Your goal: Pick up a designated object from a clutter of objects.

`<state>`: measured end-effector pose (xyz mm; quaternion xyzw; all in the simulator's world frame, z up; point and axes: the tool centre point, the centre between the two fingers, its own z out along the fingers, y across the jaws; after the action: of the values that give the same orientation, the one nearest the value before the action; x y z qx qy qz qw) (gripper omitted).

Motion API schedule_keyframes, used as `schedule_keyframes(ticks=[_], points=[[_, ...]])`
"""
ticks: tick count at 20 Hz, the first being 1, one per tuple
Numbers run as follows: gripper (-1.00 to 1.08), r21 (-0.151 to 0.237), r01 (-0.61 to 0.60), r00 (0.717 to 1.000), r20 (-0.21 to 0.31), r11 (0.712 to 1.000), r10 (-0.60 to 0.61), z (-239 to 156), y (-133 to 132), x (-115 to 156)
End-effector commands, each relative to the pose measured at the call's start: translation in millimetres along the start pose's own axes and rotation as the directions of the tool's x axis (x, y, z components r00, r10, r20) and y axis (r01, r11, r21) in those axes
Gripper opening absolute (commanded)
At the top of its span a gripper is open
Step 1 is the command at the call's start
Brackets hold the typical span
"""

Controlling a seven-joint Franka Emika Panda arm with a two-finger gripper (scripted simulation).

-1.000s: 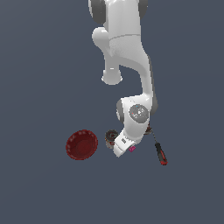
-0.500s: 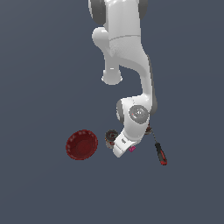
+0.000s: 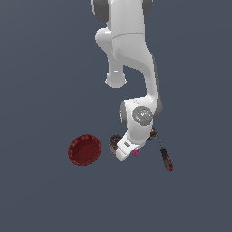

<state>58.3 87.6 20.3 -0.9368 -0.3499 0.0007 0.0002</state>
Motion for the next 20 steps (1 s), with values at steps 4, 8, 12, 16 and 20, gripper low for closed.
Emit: schedule_keyframes(ticks=[4, 8, 12, 16, 20], points=[[-1.00, -0.001, -0.001, 1.000, 0.000, 1.000, 0.001, -20, 5, -15], [-1.00, -0.001, -0.001, 1.000, 0.000, 1.000, 0.001, -42, 9, -32], [-1.00, -0.001, -0.001, 1.000, 0.000, 1.000, 0.001, -70, 16, -54], [-1.00, -0.001, -0.001, 1.000, 0.000, 1.000, 0.001, -102, 22, -78], [-1.00, -0.001, 0.000, 1.000, -0.001, 1.000, 0.000, -135, 29, -103]])
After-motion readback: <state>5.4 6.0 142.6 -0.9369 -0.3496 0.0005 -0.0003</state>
